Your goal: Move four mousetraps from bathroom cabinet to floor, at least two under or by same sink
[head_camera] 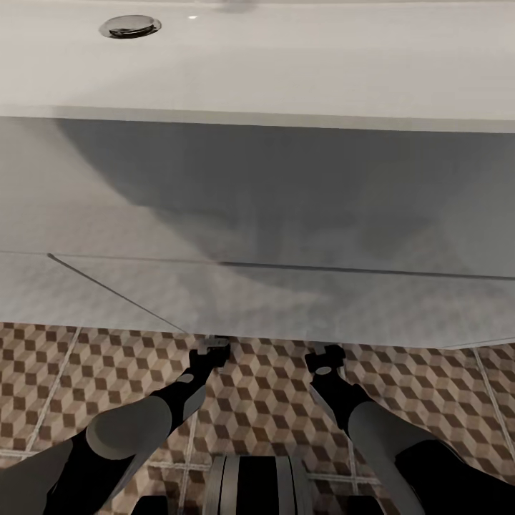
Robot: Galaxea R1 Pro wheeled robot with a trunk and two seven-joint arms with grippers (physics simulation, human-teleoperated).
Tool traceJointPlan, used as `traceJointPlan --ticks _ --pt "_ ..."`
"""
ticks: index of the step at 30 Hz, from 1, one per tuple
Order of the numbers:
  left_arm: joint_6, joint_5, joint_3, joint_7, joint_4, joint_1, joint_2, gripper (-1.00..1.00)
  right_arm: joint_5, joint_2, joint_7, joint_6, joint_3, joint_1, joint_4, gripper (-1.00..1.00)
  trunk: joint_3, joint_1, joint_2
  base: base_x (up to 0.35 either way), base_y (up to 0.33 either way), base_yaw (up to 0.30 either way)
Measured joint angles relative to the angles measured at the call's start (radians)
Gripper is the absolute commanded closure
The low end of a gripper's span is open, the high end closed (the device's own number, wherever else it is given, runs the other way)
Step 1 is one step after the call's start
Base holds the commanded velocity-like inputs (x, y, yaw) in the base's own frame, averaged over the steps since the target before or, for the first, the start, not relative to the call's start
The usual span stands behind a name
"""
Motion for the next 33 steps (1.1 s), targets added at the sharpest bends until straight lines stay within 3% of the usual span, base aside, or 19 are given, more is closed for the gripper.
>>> traceJointPlan --ticks 13,18,24,33 --pt "-0.007 0.0 0.0 0.001 0.0 -0.039 -0.002 1.0 0.001 -0.007 0.001 0.003 -0.001 -0.029 -0.076 1.0 0.0 0.0 0.0 0.0 0.0 0.0" --pt "-0.012 0.0 0.001 0.001 -0.001 -0.04 -0.002 1.0 0.0 -0.008 0.001 0.003 -0.002 -0.052 -0.078 1.0 0.0 0.0 0.0 0.0 0.0 0.0" --pt "-0.069 0.0 0.002 0.0 -0.002 -0.04 -0.002 1.0 -0.007 -0.009 0.001 0.008 -0.004 -0.089 -0.067 1.0 0.0 0.0 0.0 0.0 0.0 0.0" --pt "-0.079 -0.001 0.003 0.0 -0.005 -0.04 -0.001 1.0 -0.012 -0.005 0.001 0.032 -0.007 -0.122 -0.049 1.0 0.0 0.0 0.0 0.0 0.0 0.0"
